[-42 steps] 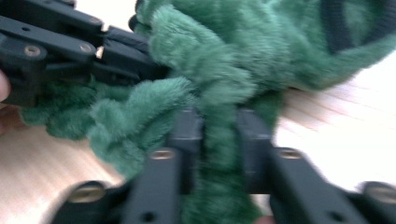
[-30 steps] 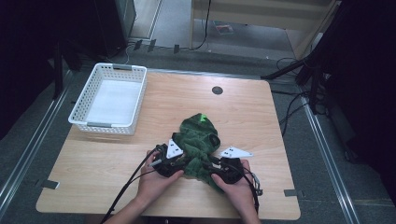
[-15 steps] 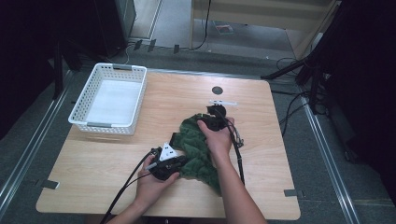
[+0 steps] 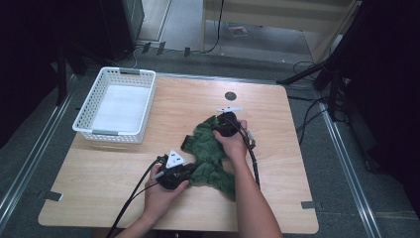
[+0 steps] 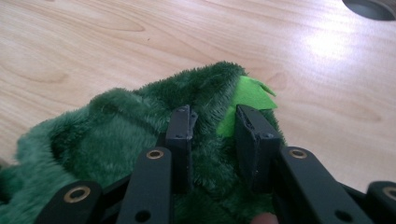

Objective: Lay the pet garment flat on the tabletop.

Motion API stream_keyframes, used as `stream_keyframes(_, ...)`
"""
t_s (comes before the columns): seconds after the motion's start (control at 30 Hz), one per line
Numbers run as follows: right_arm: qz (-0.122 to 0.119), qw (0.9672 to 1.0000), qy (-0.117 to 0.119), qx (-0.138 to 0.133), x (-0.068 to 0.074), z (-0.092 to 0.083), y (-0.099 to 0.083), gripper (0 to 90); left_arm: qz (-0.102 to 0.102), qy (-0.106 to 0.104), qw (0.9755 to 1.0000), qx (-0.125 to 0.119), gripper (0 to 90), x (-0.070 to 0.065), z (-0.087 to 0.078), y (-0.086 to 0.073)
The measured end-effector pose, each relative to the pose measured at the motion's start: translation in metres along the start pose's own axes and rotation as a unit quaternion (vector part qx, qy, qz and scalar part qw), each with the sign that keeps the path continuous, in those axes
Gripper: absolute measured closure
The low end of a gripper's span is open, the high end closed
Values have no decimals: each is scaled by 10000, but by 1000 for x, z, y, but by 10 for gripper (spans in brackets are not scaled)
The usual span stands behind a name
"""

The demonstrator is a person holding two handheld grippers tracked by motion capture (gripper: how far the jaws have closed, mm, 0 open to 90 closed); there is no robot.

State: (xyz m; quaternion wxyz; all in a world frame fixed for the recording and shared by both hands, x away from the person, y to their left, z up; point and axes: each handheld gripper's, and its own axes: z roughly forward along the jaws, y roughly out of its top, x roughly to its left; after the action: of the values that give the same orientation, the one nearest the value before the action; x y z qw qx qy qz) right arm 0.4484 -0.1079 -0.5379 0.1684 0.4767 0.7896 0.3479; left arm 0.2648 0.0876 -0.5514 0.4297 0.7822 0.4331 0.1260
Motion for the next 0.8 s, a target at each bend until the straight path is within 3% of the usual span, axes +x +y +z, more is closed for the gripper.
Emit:
stream_keyframes(0.1, -97, 9998, -70, 153, 0, 3, 7, 647, -68, -59, 10000, -16, 809, 1, 1, 0)
stream_keyframes(0.17, -104, 9998, -71, 134, 3, 0, 9, 526, -171, -259, 9995, -7, 732, 4, 1, 1)
stream_keyframes(0.2, 31, 9999, 139, 36, 4, -6, 10, 467, -229, -346, 9991, -53, 652, 7, 0, 1)
stream_keyframes(0.27, 270, 9984, 439, -215, 5, -22, 10, 452, -352, -547, 9976, -237, 543, 11, -4, 1)
stream_keyframes(0.33, 377, 9970, 380, -552, 4, -45, 5, 461, -527, -738, 9949, -431, 494, 19, -10, 3)
stream_keyframes(0.4, 561, 9957, 308, -665, 0, -69, -7, 460, -649, -653, 9932, -719, 467, 27, -20, 8)
stream_keyframes(0.47, 642, 9955, 341, -613, -5, -84, -20, 457, -842, -361, 9903, -1048, 463, 38, -29, 16)
stream_keyframes(0.5, 735, 9947, 362, -615, -7, -90, -28, 456, -964, -165, 9891, -1100, 459, 44, -31, 21)
stream_keyframes(0.57, 897, 9932, 491, -562, -12, -97, -44, 450, -1287, 138, 9868, -973, 446, 58, -27, 32)
stream_keyframes(0.6, 941, 9926, 565, -511, -12, -98, -51, 447, -1390, 182, 9864, -854, 439, 64, -21, 37)
stream_keyframes(0.7, 966, 9920, 724, -373, -11, -94, -68, 467, -1378, 256, 9895, -342, 434, 71, 5, 46)
stream_keyframes(0.8, 917, 9924, 757, -330, -7, -88, -81, 597, -1262, 295, 9915, -106, 507, 67, 19, 48)
